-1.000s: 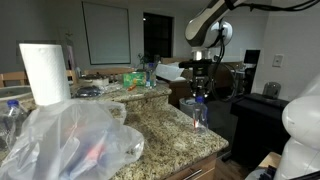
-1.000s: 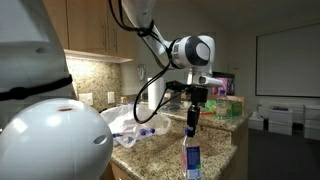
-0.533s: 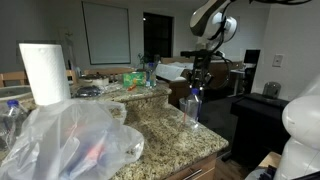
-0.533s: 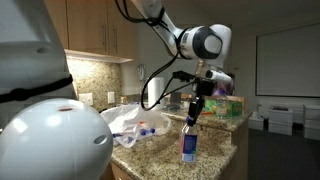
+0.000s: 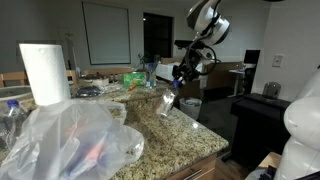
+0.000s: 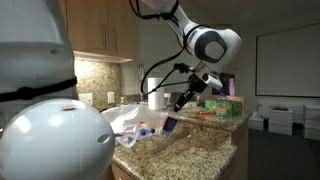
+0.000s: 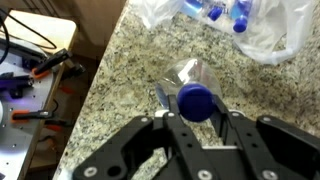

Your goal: Pick up the bottles from the counter and put them in the plastic bag

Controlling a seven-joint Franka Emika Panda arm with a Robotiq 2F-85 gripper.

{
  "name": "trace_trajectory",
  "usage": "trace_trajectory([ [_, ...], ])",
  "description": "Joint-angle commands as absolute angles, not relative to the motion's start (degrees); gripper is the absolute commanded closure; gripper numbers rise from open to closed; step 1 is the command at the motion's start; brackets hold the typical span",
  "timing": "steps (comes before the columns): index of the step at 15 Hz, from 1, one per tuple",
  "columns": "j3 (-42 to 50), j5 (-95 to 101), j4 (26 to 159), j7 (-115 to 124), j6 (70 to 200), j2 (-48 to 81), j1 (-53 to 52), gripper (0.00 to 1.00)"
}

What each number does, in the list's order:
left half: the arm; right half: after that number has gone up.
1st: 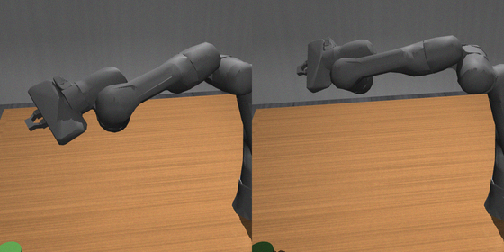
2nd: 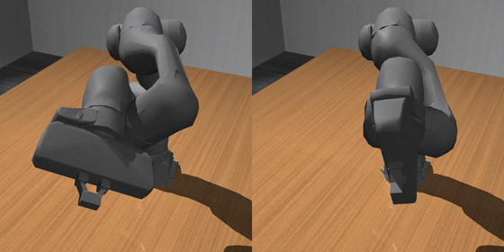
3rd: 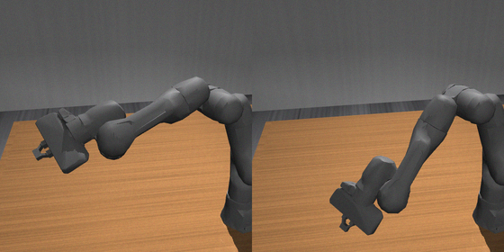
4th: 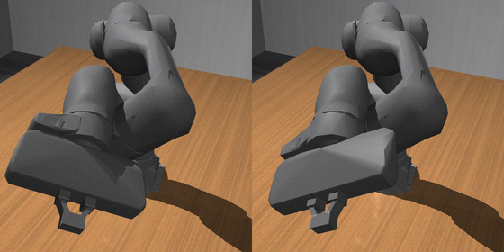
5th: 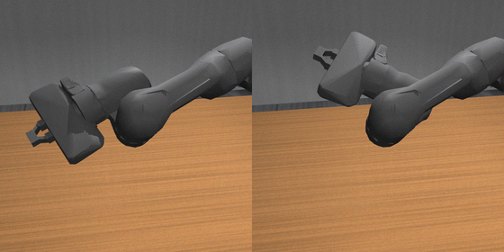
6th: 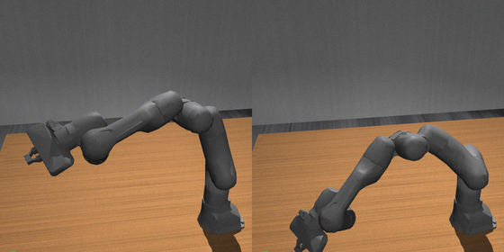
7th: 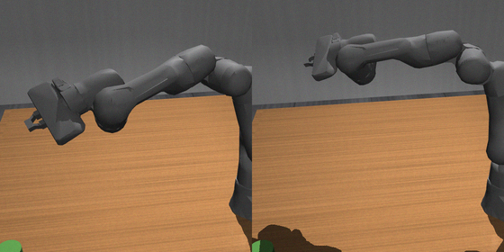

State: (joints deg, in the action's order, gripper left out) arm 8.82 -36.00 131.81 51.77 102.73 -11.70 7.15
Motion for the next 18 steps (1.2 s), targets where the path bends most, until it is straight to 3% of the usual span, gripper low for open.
trace_trajectory([
  [1,8.1,-43.3,128.5,46.8,98.1,-5.8,6.3,0.90],
  [18,0.8,-57.9,113.1,39.0,90.5,17.2,0.3,0.90],
])
